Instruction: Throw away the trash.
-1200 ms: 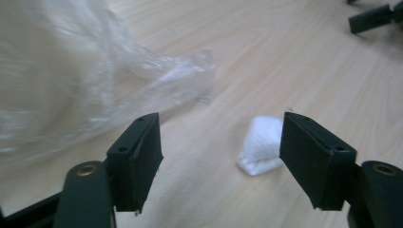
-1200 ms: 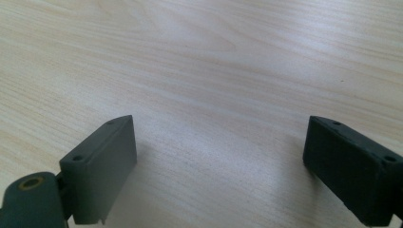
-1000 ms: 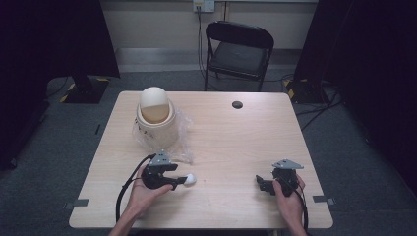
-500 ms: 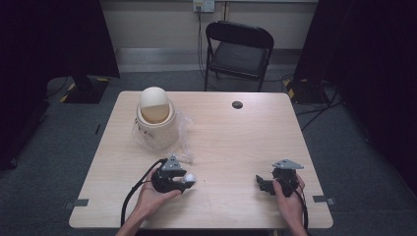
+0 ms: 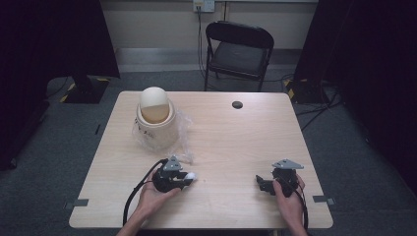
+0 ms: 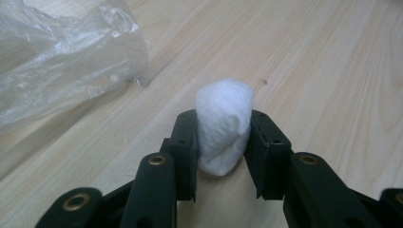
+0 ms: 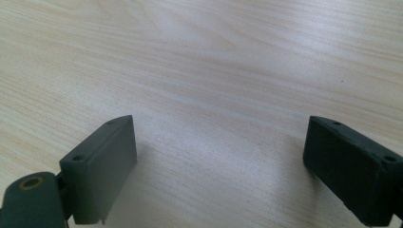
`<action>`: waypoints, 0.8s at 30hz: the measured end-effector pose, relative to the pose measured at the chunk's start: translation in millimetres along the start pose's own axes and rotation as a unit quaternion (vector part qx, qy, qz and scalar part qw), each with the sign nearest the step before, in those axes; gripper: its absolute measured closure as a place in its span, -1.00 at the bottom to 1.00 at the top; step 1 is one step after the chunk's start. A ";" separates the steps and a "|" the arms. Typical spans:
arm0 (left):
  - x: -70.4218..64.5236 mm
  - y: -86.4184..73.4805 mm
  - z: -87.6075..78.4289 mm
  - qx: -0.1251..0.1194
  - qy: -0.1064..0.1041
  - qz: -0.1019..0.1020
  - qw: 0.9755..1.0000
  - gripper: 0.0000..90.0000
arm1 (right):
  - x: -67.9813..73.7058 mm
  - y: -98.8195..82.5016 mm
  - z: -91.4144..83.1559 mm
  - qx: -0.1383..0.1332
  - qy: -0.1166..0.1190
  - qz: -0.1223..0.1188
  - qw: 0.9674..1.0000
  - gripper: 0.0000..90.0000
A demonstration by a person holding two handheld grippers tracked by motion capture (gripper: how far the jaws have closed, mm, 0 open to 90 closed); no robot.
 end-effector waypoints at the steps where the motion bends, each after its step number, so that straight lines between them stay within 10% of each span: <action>1: 0.8 0.5 -0.9 0.001 -0.001 -0.003 1.000 0.48 | 0.0 0.0 0.0 0.000 0.000 0.000 1.000 -0.78; 24: 27.0 3.8 -29.9 -0.047 0.017 -0.066 0.997 0.49 | 0.0 0.0 0.0 0.000 0.000 0.000 1.000 -0.78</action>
Point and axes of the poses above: each handheld gripper's, and its own axes: z roughly forward along the jaws, y roughly out of its top, x roughly to its left, the point moved 4 cm from there along z, roughly forward along the jaws, and after that the axes turned 12 degrees about y, right-handed, at the moved point
